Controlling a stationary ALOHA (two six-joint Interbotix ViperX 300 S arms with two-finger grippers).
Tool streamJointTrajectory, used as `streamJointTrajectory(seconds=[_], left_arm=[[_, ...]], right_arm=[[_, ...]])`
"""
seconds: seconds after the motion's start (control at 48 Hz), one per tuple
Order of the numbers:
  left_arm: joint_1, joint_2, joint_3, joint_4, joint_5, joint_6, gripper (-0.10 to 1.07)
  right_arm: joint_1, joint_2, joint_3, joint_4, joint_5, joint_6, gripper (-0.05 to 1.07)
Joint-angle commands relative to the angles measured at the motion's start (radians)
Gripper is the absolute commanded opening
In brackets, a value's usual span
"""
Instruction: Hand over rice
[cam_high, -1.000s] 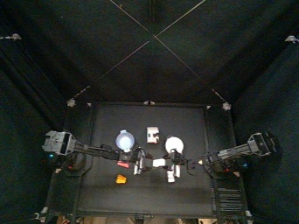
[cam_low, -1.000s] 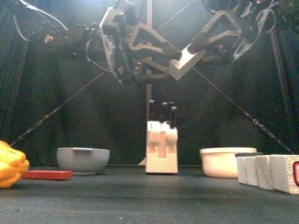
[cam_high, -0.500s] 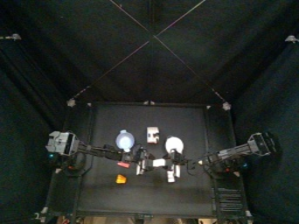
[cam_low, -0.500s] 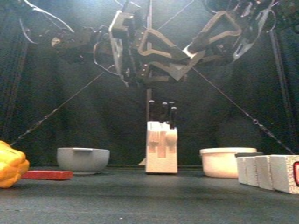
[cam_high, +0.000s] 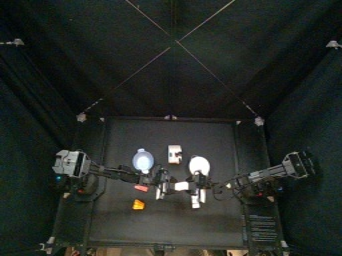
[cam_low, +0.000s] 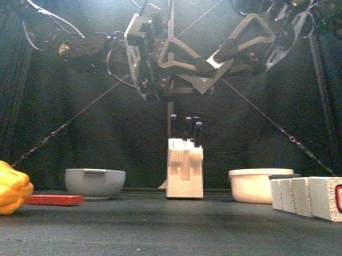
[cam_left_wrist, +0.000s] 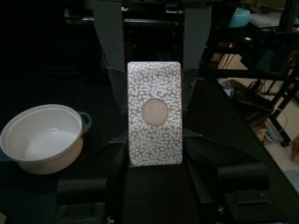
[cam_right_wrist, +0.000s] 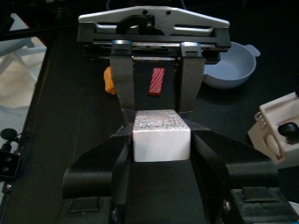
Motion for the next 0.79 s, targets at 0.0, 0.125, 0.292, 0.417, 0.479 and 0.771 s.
streamJointTrajectory(seconds=[0.0,0.125,0.292,0.417,0.479,0.771], left_arm=[[0.002,-0.021,-0.011,-0.003,-0.011,-0.003,0.54],[0.002,-0.028,-0.003,-0.003,-0.011,-0.003,0.54],[0.003,-0.044,0.02,-0.003,-0.011,-0.003,0.54],[0.003,-0.054,0.034,-0.005,-0.011,-0.003,0.54],[0.003,-0.057,0.038,-0.005,-0.011,-0.003,0.54],[0.003,-0.055,0.04,-0.003,-0.011,-0.005,0.54]], right_arm=[[0.0,-0.008,-0.023,-0.005,0.011,-0.002,0.75],[0.0,-0.017,-0.021,-0.006,0.014,-0.005,0.85],[0.006,-0.043,-0.003,-0.006,0.014,-0.003,0.88],[0.017,-0.061,0.008,-0.005,0.02,-0.003,0.88],[0.021,-0.066,0.014,-0.003,0.025,-0.003,0.88],[0.021,-0.069,0.017,-0.002,0.038,-0.003,0.88]])
